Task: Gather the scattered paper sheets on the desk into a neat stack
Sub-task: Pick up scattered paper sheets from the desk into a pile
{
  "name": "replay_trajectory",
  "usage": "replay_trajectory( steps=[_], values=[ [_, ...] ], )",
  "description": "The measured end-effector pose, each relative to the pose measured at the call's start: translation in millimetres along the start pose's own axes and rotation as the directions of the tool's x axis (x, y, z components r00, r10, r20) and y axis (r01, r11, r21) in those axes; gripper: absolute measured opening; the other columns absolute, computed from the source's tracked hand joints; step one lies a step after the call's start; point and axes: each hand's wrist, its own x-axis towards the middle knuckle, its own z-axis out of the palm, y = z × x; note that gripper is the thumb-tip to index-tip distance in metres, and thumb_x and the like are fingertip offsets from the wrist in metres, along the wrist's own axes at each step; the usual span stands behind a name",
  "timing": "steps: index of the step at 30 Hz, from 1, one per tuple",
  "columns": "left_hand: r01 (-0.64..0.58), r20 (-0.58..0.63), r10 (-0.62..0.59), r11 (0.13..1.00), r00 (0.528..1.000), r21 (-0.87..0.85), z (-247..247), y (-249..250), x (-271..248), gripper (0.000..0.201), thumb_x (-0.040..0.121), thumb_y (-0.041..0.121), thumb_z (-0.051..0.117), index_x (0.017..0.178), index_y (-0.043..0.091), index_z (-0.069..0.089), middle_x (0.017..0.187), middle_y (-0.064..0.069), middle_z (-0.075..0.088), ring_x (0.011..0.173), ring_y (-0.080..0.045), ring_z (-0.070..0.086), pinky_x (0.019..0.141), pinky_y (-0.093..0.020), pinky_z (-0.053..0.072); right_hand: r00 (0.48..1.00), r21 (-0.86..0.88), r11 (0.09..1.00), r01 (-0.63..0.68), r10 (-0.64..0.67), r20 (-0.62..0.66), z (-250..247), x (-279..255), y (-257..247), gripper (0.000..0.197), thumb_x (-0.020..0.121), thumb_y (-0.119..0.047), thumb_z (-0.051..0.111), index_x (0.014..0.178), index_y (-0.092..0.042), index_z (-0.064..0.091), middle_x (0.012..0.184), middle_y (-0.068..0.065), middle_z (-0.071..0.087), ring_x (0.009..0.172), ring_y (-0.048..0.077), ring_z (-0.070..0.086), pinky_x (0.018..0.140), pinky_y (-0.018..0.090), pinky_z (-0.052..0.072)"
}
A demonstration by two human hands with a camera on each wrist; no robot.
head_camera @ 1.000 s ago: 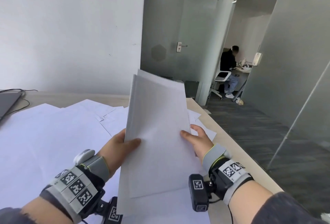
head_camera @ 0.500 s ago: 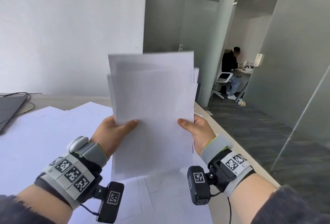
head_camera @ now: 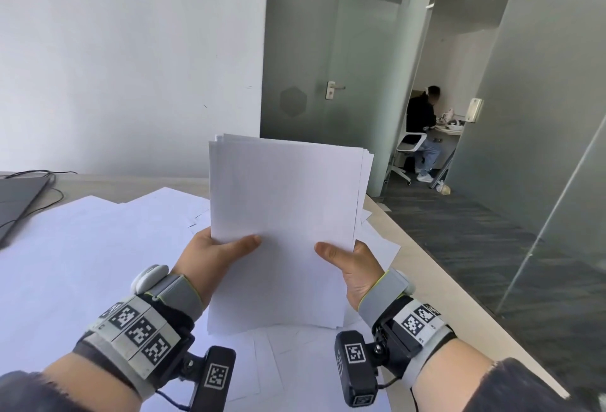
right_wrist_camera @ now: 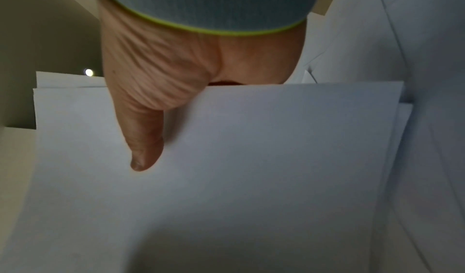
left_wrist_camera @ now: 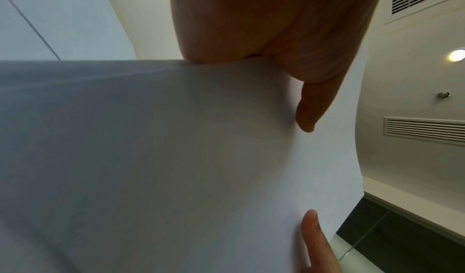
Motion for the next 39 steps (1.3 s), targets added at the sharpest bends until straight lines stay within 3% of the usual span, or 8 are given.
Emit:
replay_trajectory(
  steps=[10, 12, 17, 20, 23, 27, 32, 39],
  values=[
    [0.150, 0.106, -0.154, 0.988, 0.982, 0.049, -14.8, -28.2, -13.1, 0.085, 0.020, 0.059, 0.097, 0.094, 0.019, 0.083, 0.103, -0.012, 0.079, 0.096, -0.030, 0.076, 0.093, -0.044, 0.054, 0.980, -0.151, 0.973, -0.175, 0.158, -0.117, -4.7, -14.4, 35.2, 0.091, 0.051, -0.051, 0.096, 0.127, -0.014, 0.064, 0.123, 0.006, 0.071, 0.119, 0.025, 0.064, 0.107, 0.052, 0.046],
    [0.173, 0.089, -0.178, 0.983, 0.980, 0.058, -15.8, -27.6, -12.0, 0.084, 0.022, 0.055, 0.098, 0.093, 0.015, 0.083, 0.102, -0.014, 0.079, 0.094, -0.033, 0.076, 0.090, -0.043, 0.056, 0.984, -0.209, 0.965, -0.158, 0.136, -0.116, -4.3, -11.8, 31.3, 0.066, 0.063, -0.042, 0.092, 0.118, -0.012, 0.070, 0.115, 0.002, 0.075, 0.111, 0.019, 0.069, 0.106, 0.045, 0.048],
    [0.226, -0.045, -0.226, 0.974, 0.973, 0.001, -31.5, -25.0, -6.8, 0.056, 0.063, 0.028, 0.087, 0.109, 0.001, 0.071, 0.104, -0.021, 0.076, 0.089, -0.039, 0.074, 0.088, -0.051, 0.057, 0.976, -0.196, 0.958, -0.210, 0.215, 0.007, 1.0, -1.7, 4.5, 0.037, 0.084, -0.047, 0.073, 0.100, -0.014, 0.076, 0.097, 0.004, 0.078, 0.091, 0.027, 0.074, 0.088, 0.043, 0.058],
    [0.273, -0.182, -0.285, 0.958, 0.941, -0.090, -49.1, -34.0, -2.6, 0.029, 0.090, 0.012, 0.073, 0.114, -0.003, 0.065, 0.103, -0.025, 0.071, 0.086, -0.039, 0.067, 0.086, -0.051, 0.056, 0.949, -0.323, 0.893, -0.312, 0.282, -0.139, -13.0, 13.1, -1.4, 0.038, 0.096, -0.048, 0.056, 0.095, -0.013, 0.073, 0.081, 0.002, 0.072, 0.065, 0.020, 0.062, 0.057, 0.026, 0.046],
    [0.321, -0.312, -0.358, 0.932, 0.880, -0.165, -67.3, -52.7, 4.9, 0.035, 0.091, 0.012, 0.072, 0.123, 0.000, 0.062, 0.106, -0.022, 0.070, 0.087, -0.038, 0.066, 0.085, -0.050, 0.055, 0.922, -0.427, 0.833, -0.352, 0.230, -0.310, -38.8, 29.0, 7.1, 0.019, 0.094, -0.027, 0.058, 0.084, -0.014, 0.068, 0.082, 0.004, 0.067, 0.063, 0.020, 0.053, 0.055, 0.025, 0.037],
    [0.365, -0.317, -0.423, 0.902, 0.849, -0.229, -74.1, -68.9, 10.7, 0.044, 0.086, 0.010, 0.076, 0.127, 0.000, 0.061, 0.116, -0.025, 0.070, 0.088, -0.039, 0.069, 0.086, -0.056, 0.057, 0.893, -0.691, 0.573, -0.440, 0.198, -0.405, -71.7, 44.0, 25.5, 0.013, 0.083, -0.037, 0.061, 0.088, -0.026, 0.066, 0.091, -0.003, 0.071, 0.087, 0.021, 0.065, 0.088, 0.031, 0.052],
    [0.404, -0.260, -0.458, 0.883, 0.850, -0.238, -69.6, -75.5, 12.1, 0.036, 0.090, 0.007, 0.071, 0.124, 0.001, 0.062, 0.109, -0.026, 0.072, 0.083, -0.038, 0.071, 0.071, -0.052, 0.060, 0.848, -0.841, 0.182, -0.510, 0.270, -0.456, -82.7, 46.8, 34.7, 0.076, 0.047, -0.085, 0.050, 0.108, -0.040, 0.054, 0.122, -0.002, 0.056, 0.105, 0.022, 0.061, 0.101, 0.039, 0.046],
    [0.384, -0.220, -0.443, 0.885, 0.869, -0.265, -67.4, -74.1, 7.8, 0.030, 0.091, 0.004, 0.069, 0.121, 0.003, 0.064, 0.098, -0.020, 0.073, 0.077, -0.033, 0.070, 0.065, -0.046, 0.062, 0.831, -0.894, -0.160, -0.418, 0.330, -0.448, -57.3, 50.8, 20.4, 0.118, 0.037, -0.091, 0.053, 0.139, -0.034, 0.039, 0.133, 0.001, 0.055, 0.120, 0.027, 0.056, 0.083, 0.035, 0.041]
  ],
)
